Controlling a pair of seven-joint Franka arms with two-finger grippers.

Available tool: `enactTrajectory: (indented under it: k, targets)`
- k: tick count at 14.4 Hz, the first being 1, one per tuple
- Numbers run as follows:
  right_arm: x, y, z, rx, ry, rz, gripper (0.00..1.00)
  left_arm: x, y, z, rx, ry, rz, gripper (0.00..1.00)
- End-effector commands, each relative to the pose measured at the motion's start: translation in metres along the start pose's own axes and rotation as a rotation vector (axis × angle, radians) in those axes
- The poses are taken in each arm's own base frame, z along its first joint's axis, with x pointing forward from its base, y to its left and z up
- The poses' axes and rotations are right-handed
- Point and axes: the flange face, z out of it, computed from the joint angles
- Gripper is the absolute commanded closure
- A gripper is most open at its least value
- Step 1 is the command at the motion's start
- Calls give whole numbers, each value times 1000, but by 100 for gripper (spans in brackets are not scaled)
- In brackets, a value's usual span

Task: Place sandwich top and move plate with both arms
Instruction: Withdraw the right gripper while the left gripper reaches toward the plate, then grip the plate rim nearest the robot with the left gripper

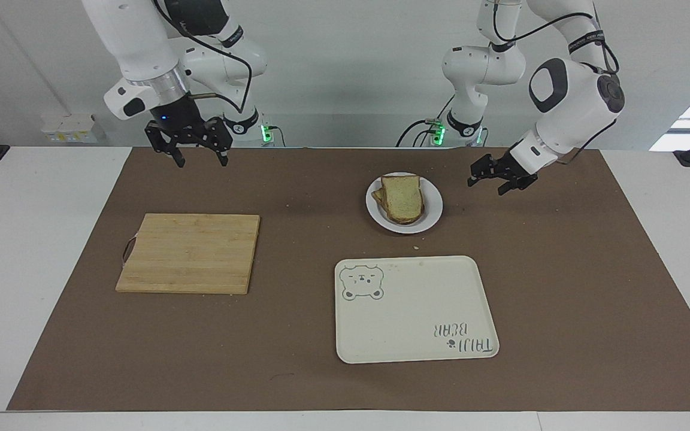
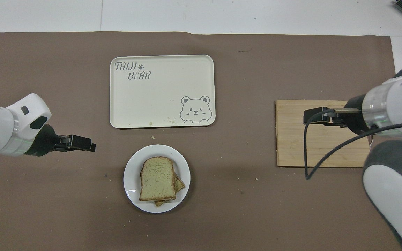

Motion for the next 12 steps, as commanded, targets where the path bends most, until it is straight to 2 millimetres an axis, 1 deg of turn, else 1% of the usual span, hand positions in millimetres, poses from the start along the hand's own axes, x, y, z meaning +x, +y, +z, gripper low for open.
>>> enactTrajectory:
  k: [1, 2, 3, 4, 5, 6, 7, 9, 10, 12]
  targets:
    - [5, 17, -27, -85, 31, -9, 0, -25, -10, 42, -57, 33, 46, 0]
    - [5, 21, -34, -108, 34, -6, 0, -31, -14, 58, -87, 26, 67, 0]
    - [4, 25, -37, -117, 28, 0, 0, -36, -19, 72, -109, 25, 74, 0]
    - [4, 33, -42, -118, 25, 15, 0, -41, -22, 84, -132, 39, 53, 1]
    - [3, 37, -51, -118, 30, 25, 0, -45, -21, 93, -147, 38, 38, 11]
    - [3, 44, -56, -120, 28, 38, 0, -48, -14, 103, -151, 28, 47, 18]
    - [2, 53, -56, -120, 28, 54, 0, -52, -13, 114, -147, 25, 47, 24]
    - [1, 56, -54, -119, 23, 56, 0, -61, -12, 138, -163, 54, 58, 30]
    - [3, 56, -48, -119, 10, 41, 0, -64, -13, 147, -177, 61, 57, 32]
    - [2, 54, -45, -117, 4, 26, 0, -66, -10, 153, -180, 54, 68, 35]
